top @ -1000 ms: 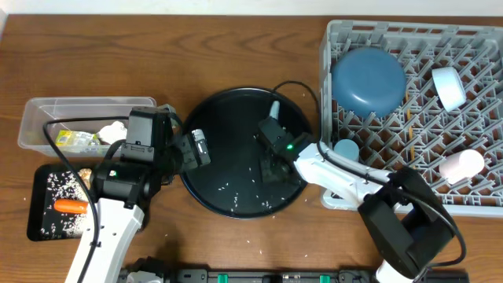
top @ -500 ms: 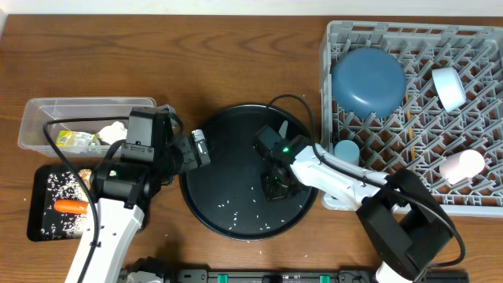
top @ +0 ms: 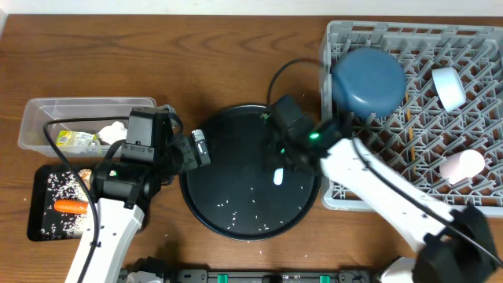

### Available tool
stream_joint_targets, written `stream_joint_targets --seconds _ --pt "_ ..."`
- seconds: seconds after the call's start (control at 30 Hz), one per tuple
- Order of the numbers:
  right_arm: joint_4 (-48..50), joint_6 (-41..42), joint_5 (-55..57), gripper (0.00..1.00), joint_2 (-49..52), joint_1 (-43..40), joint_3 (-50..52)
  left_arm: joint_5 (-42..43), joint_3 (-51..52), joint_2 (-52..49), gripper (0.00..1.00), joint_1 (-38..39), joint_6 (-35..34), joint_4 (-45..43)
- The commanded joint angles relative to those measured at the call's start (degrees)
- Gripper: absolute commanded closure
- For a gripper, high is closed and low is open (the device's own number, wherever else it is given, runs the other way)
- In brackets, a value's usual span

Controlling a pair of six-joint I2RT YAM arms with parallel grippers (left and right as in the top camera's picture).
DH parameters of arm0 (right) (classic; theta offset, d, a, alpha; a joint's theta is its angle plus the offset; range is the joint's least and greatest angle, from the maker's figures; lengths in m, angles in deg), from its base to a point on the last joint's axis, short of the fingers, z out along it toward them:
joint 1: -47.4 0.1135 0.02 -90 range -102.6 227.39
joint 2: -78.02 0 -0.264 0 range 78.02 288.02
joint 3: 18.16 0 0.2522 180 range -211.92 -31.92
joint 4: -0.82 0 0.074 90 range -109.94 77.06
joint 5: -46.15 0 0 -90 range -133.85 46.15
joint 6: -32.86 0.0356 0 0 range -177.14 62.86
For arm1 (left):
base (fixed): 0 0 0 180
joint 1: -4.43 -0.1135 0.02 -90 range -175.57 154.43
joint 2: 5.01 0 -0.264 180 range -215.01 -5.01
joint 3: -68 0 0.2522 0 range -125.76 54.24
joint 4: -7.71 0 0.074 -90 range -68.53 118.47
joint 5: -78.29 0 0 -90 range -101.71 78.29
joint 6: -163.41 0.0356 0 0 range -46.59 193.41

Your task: Sort waste into correct bins and load items into the dishwasher rack

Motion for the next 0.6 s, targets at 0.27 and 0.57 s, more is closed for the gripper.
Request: stream_joint_targets --seconds 0.27,0.57 --pt "10.62 5.99 10.43 0.7 5.38 -5.38 -0.09 -0.74 -0.61 -0.17 0.02 -0.28 0.33 0.15" --pt "13.66 13.44 11.37 0.71 16.85 -5.27 -0.09 -0.74 -0.61 -0.17 0.02 -0.28 0.33 0.15"
